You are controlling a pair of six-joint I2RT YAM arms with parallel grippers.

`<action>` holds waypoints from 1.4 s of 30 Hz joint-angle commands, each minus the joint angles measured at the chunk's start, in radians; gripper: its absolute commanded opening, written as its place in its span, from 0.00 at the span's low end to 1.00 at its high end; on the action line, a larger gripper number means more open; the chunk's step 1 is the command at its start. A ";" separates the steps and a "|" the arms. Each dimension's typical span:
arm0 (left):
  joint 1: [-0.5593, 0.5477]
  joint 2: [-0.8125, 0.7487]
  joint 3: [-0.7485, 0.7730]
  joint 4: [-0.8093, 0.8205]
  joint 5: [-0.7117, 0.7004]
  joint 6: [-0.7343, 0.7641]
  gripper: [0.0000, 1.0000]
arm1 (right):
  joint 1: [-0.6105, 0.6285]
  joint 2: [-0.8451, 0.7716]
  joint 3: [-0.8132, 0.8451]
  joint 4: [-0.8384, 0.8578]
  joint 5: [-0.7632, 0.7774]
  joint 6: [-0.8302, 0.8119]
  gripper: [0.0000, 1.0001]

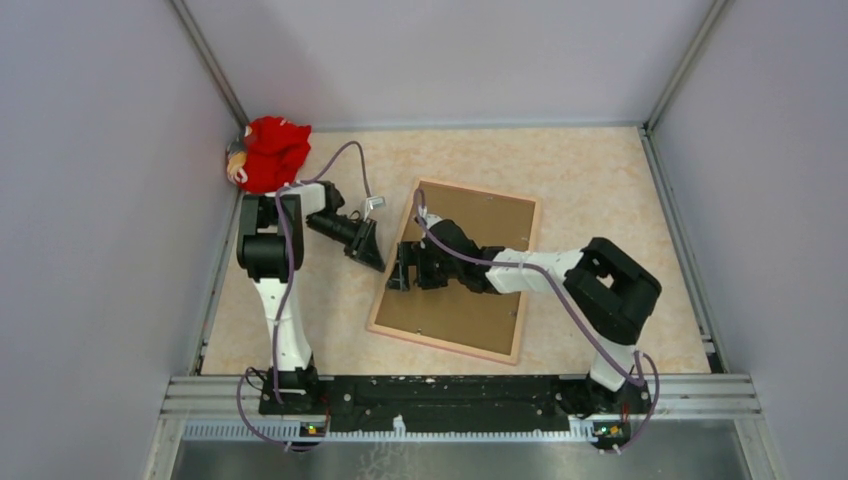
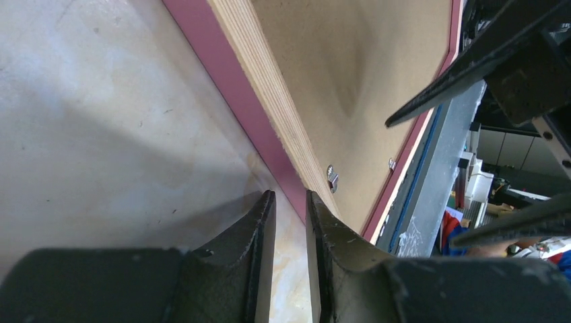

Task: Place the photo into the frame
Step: Install the photo frame at the center of the board.

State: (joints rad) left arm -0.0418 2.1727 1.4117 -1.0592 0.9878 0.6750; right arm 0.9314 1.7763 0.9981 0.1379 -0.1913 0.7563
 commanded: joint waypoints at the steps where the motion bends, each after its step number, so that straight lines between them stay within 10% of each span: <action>1: -0.001 0.002 -0.018 0.051 -0.020 -0.005 0.28 | 0.034 0.069 0.101 0.075 -0.021 0.009 0.84; 42: -0.001 -0.003 -0.025 0.050 -0.032 0.000 0.26 | 0.046 0.244 0.171 0.109 -0.027 0.063 0.81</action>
State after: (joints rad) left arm -0.0383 2.1727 1.4021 -1.0466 0.9943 0.6373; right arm 0.9630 1.9755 1.1351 0.2604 -0.2470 0.8169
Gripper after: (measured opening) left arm 0.268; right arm 0.807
